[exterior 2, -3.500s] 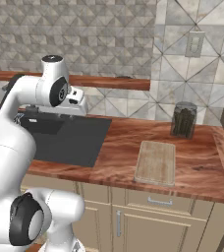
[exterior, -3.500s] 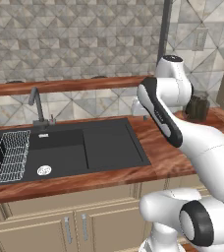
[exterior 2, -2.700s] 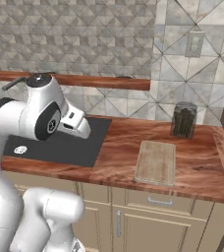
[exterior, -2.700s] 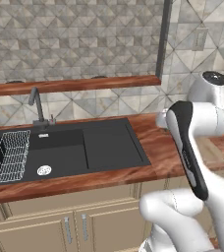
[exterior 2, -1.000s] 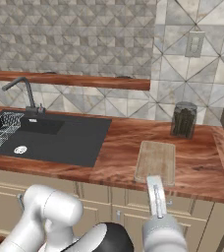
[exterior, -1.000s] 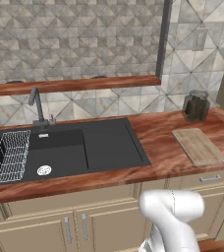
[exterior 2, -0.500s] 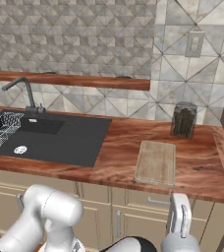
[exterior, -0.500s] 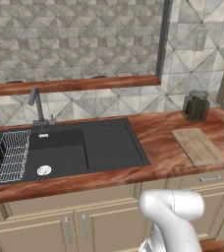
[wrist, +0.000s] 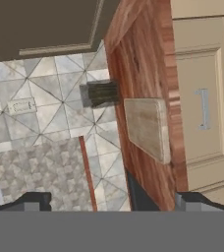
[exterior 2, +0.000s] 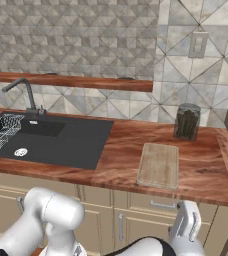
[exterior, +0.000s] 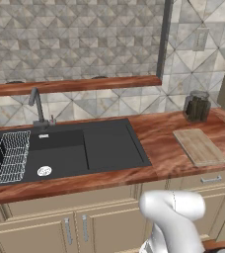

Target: Open the drawer on the right and place the cutting tools on the cutting board.

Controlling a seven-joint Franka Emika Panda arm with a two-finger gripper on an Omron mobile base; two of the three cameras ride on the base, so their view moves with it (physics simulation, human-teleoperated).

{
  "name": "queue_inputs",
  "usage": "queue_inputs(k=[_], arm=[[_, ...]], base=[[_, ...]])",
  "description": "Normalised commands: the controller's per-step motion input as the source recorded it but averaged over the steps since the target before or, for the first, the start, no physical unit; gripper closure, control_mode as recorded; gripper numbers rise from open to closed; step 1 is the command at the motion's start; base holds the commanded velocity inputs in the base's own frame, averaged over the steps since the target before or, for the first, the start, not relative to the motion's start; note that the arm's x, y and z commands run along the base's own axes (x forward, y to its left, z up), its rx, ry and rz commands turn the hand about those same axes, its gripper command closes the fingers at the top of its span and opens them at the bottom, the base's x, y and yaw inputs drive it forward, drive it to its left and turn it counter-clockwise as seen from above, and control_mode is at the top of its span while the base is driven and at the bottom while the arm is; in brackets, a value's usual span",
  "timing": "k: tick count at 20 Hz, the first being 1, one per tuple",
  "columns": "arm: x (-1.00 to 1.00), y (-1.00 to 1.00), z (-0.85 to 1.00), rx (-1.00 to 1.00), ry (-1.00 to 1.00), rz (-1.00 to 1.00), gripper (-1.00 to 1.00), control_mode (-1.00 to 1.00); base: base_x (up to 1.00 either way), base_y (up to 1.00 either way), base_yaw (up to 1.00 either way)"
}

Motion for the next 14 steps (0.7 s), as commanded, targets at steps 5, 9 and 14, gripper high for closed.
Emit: queue_inputs(k=[5, 9, 14], arm=[[0.38, 0.00, -0.43, 0.10, 0.00, 0.00, -1.00, -1.00], [0.35, 0.00, -0.53, 0.05, 0.00, 0.00, -1.00, -1.00], [0.32, 0.00, -0.51, 0.02, -0.01, -0.02, -1.00, -1.00]], base=[[0.00, 0.00, 0.00], [0.00, 0.00, 0.00], [0.00, 0.00, 0.00]])
